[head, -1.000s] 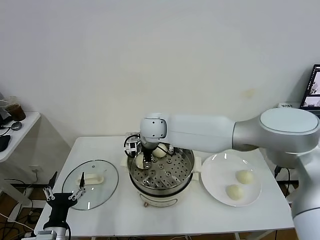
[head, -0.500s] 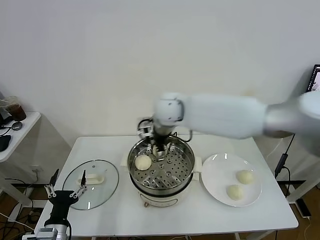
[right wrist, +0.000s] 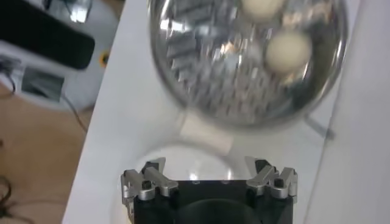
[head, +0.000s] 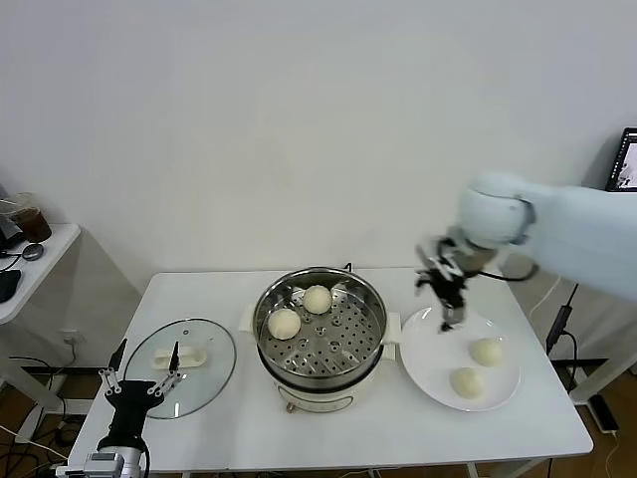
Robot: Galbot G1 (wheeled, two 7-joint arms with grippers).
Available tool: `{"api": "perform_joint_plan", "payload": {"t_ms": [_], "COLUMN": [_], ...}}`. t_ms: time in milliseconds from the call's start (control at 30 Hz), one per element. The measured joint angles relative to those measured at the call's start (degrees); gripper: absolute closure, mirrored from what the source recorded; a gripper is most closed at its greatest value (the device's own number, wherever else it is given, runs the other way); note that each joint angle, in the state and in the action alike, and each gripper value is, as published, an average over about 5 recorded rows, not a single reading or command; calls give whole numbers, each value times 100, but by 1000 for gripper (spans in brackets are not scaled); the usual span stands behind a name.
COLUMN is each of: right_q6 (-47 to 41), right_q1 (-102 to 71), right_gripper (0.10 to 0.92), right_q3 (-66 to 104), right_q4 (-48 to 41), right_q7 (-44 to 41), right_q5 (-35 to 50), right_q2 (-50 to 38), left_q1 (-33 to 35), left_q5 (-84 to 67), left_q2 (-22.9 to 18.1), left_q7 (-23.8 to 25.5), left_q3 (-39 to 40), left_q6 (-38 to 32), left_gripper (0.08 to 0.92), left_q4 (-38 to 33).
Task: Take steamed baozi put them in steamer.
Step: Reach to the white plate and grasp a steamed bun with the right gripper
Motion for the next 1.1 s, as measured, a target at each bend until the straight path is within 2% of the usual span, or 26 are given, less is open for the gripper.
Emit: {"api": "perform_joint_plan", "payload": {"t_ms": [433, 800, 1100], "right_q6": [306, 441, 473], "right_q1": [-2496, -4041, -4669], "right_gripper": [203, 203, 203], "right_q3": [1745, 2919, 3402], "right_q4": [-266, -751, -1114], "right_q7": [314, 635, 755], "right_q5": [-1129, -1625, -1772], "right_q2": [-734, -647, -414], "left_q1": [123, 202, 222], "left_q5": [40, 41, 40], "left_q2": [-50, -87, -83], "left_q7": [-3, -15, -18], "left_q3": [-128, -246, -313], "left_q6": [1, -13, -15], "left_gripper": [177, 177, 177], "left_q4": [-74, -81, -88]}}
